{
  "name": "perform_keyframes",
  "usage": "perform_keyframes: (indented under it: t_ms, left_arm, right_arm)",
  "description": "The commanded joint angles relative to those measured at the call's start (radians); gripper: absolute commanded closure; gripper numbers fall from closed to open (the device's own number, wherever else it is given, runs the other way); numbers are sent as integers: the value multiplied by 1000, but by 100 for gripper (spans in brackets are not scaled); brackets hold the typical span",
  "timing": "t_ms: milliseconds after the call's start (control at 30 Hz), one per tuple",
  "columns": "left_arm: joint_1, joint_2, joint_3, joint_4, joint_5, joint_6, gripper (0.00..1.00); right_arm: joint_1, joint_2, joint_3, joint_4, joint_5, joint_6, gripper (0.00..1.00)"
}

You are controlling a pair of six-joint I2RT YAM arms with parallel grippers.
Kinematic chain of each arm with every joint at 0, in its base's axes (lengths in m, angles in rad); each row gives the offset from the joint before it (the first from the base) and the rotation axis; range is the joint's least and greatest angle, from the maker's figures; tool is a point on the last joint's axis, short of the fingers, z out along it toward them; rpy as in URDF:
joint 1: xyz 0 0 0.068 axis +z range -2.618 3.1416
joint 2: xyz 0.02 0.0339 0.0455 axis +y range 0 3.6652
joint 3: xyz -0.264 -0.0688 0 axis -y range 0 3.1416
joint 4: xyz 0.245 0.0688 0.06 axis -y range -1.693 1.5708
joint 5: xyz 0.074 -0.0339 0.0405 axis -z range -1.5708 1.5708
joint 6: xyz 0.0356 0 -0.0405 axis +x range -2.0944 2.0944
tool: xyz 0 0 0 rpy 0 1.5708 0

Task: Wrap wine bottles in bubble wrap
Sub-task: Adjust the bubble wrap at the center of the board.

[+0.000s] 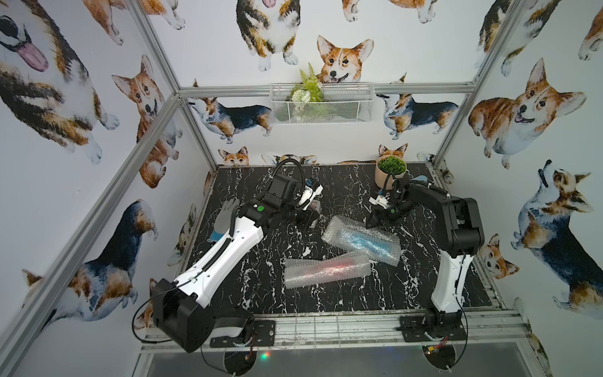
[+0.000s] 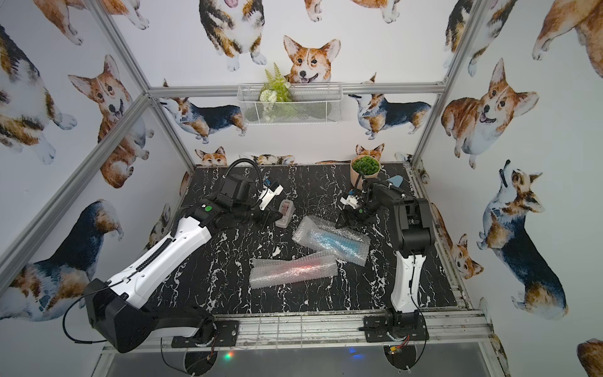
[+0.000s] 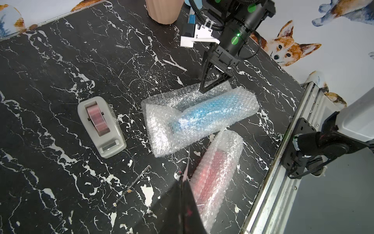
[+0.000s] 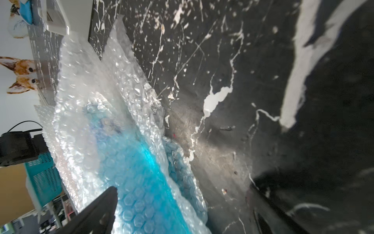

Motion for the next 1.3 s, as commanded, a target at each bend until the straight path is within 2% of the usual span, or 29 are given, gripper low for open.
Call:
perform_keyframes:
  t_ms: [0,167,300,500,667,833,1000,1267]
  left_arm:
    - [0,10,14,-25,12,23,100]
    - [0,28,21,-27,25,25,100]
    - [0,40,31,-35,29,29,100]
    - [0,49,33,-44,41,37,100]
    - [0,46,27,-43,40,38,100]
    - [1,51,24,-43,44,39,100]
    - [0,57,21,-42,47,42,100]
    - [0,57,9,-45,53,42,100]
  right_arm:
    - [-2,47,9,-82,-69,-65,0]
    - [15,66,-28,-106,-177,-85,0]
    - [59,58,-76,-131,-192,-108,0]
    - [63,47,-97,-152,-211,-128,0]
    - [105,-15,-118,-102,-176,-101,0]
    - [119,-94,-177,-29,-97,-66,7]
    - [165,-210,-232,76,-11,-24,7]
    - [224,-275,-281,78,65,-22,8]
